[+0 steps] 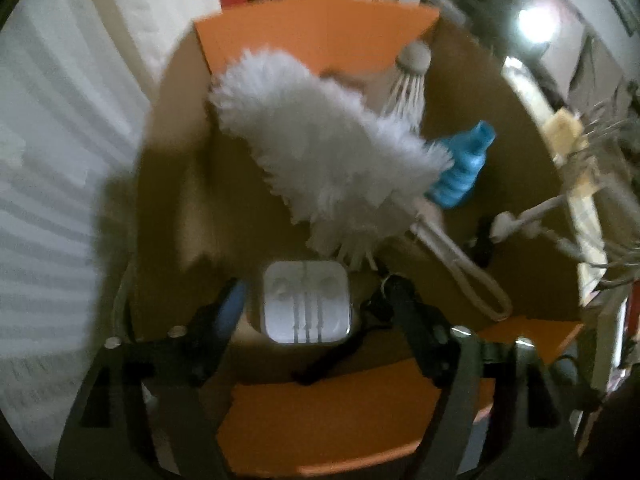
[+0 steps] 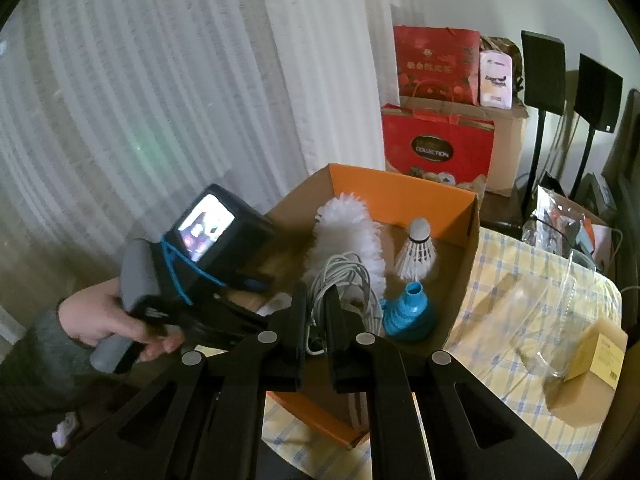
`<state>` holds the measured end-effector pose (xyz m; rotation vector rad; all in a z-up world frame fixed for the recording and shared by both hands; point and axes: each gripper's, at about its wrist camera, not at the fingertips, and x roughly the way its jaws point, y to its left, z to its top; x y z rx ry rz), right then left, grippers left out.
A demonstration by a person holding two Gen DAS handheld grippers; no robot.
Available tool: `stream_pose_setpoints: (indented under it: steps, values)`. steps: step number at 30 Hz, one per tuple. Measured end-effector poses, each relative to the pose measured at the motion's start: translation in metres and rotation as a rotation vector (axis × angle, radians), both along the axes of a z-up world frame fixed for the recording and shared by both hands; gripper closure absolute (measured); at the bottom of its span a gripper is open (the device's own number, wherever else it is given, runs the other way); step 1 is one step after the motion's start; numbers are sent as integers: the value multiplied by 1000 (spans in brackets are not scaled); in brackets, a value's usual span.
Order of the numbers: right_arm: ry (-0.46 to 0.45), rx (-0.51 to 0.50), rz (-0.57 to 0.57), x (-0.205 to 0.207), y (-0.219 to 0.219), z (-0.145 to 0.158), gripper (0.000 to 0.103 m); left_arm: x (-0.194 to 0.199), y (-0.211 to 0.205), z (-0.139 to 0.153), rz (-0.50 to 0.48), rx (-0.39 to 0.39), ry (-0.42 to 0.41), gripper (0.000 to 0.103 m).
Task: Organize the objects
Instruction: 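Carry the earphone case with the left tool while the right tool carries the cable into the orange box, then open both tools in the orange box, releasing case and cable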
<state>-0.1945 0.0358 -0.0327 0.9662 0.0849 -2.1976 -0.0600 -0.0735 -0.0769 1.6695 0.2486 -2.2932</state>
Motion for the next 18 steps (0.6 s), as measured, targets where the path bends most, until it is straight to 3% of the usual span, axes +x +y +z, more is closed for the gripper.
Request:
stream_pose_setpoints:
  steps: [6,18]
  values:
    - [0,-1,8,-4,-4,1,96,35,-4,44,30,57,148,16]
    - [-71,33,104,-5,-54,-21,96,51,-26,77,75,11,233,16]
